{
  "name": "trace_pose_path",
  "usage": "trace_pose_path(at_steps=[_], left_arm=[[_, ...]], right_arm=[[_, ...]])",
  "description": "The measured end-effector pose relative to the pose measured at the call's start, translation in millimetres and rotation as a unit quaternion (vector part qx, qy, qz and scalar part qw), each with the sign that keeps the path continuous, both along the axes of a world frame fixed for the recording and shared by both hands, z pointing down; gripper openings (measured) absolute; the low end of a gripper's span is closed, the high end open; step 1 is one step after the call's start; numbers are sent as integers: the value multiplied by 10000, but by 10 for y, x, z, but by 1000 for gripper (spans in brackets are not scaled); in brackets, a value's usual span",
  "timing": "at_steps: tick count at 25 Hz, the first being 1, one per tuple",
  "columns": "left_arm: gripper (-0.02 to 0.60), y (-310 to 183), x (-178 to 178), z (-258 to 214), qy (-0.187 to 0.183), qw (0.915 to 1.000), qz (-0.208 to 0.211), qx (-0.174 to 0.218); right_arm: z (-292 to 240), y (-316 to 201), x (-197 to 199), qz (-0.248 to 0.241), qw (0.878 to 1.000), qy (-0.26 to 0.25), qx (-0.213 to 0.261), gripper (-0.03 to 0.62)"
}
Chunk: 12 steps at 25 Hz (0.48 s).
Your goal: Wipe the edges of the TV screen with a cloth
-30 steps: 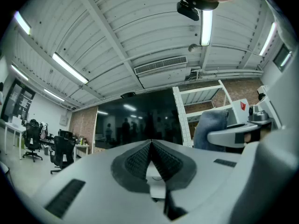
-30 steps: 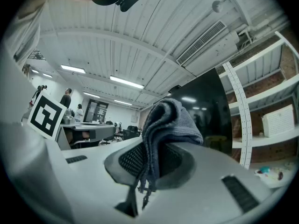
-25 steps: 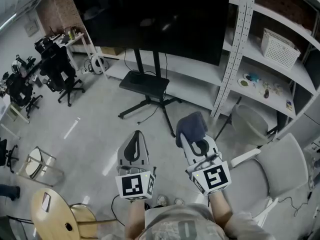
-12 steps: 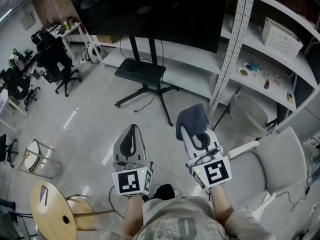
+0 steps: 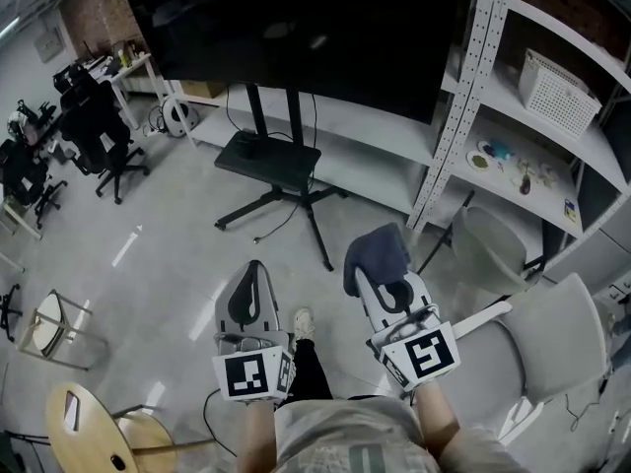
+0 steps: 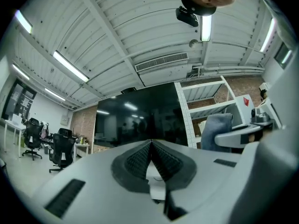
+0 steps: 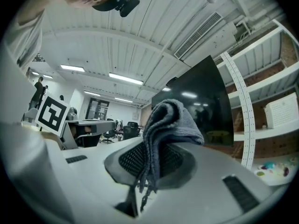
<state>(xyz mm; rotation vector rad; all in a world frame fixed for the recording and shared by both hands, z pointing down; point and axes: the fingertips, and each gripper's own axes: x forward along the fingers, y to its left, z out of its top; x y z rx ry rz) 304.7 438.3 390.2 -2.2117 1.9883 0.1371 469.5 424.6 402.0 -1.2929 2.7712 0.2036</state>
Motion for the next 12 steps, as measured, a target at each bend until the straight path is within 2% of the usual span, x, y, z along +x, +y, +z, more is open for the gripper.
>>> trace_pose_path(at_steps=[5, 12], left_arm=[[14, -837, -435, 28, 263, 9996, -39, 93], [15, -2362, -1045, -296, 196, 9995, 146, 223]], right_arm=[[30, -869, -437, -10, 10000, 35, 90, 49], [-404, -2374, -1232, -8, 9989, 34, 463, 49]])
